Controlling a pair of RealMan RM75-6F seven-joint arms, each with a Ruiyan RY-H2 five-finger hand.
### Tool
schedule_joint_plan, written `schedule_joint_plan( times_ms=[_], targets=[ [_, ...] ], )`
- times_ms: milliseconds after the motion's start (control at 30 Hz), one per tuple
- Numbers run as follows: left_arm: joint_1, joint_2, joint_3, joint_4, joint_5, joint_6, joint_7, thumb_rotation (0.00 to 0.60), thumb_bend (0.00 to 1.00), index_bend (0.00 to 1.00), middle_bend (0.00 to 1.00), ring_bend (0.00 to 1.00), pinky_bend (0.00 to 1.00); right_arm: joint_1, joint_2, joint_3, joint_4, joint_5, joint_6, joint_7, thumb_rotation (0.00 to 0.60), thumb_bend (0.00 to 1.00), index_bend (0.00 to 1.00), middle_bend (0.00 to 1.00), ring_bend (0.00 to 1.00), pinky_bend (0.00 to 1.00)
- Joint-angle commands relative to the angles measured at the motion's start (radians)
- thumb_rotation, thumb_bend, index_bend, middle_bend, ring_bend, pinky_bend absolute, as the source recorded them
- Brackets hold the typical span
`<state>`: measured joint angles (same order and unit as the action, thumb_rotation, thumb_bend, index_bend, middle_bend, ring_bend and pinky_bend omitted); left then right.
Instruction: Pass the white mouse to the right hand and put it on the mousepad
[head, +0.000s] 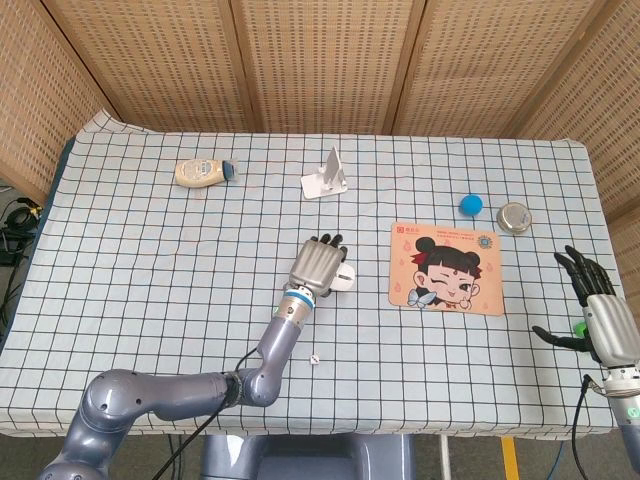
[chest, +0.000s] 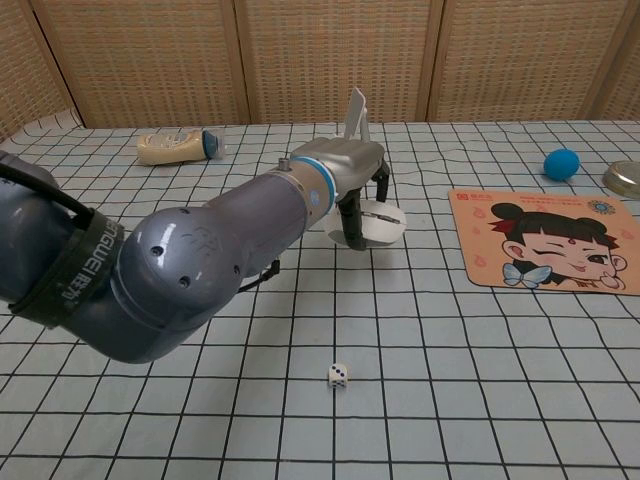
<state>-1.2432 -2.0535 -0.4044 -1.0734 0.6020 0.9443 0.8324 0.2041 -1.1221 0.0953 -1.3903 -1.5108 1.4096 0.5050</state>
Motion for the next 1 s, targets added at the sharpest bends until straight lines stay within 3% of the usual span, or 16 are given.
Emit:
schedule_joint_plan(
  times_ms=[33,167,333,533,767,1000],
  targets=[
    [-0.025,-0.026,-0.02,0.025,-0.007,-0.023,-0.011,0.6,0.28,0.15,0.0,0.0,0.14,-0.001,0.0,0.0,-0.001,-0.002,0.002,0.0,0.6,0.09,0.08,0.0,0.0,0.0],
    [-0.038,-0.035,-0.034,0.029,-0.016,-0.027,-0.016,0.6,0.22,0.04,0.0,0.0,0.01,-0.001,0.0,-0.001,-0.002,-0.002,0.001,-0.004,0.6,0.09,0.08,0.0,0.0,0.0],
    [-0.019,-0.012,-0.026,-0.009,-0.013,-0.02,-0.026,0.6,0.21,0.03,0.0,0.0,0.0,-0.002,0.001,-0.001,-0.003,0.0,-0.001,-0.01,0.6,0.09,0.08,0.0,0.0,0.0],
    [0.073,0.077,0.018,-0.151,0.042,0.03,-0.089,0.6,0.21,0.04,0.0,0.0,0.0,-0.003,0.0,0.002,-0.003,0.006,-0.003,-0.02,0.6,0.09,0.08,0.0,0.0,0.0],
    [0.27,0.319,0.121,-0.441,0.175,0.162,-0.19,0.6,0.21,0.05,0.0,0.0,0.0,0.001,-0.011,0.001,-0.008,0.011,-0.013,-0.066,0.6,0.09,0.08,0.0,0.0,0.0],
    [0.498,0.615,0.264,-0.703,0.366,0.312,-0.34,0.6,0.21,0.05,0.0,0.0,0.0,0.004,-0.026,0.002,-0.019,0.018,-0.019,-0.129,0.6,0.09,0.07,0.0,0.0,0.0]
  ],
)
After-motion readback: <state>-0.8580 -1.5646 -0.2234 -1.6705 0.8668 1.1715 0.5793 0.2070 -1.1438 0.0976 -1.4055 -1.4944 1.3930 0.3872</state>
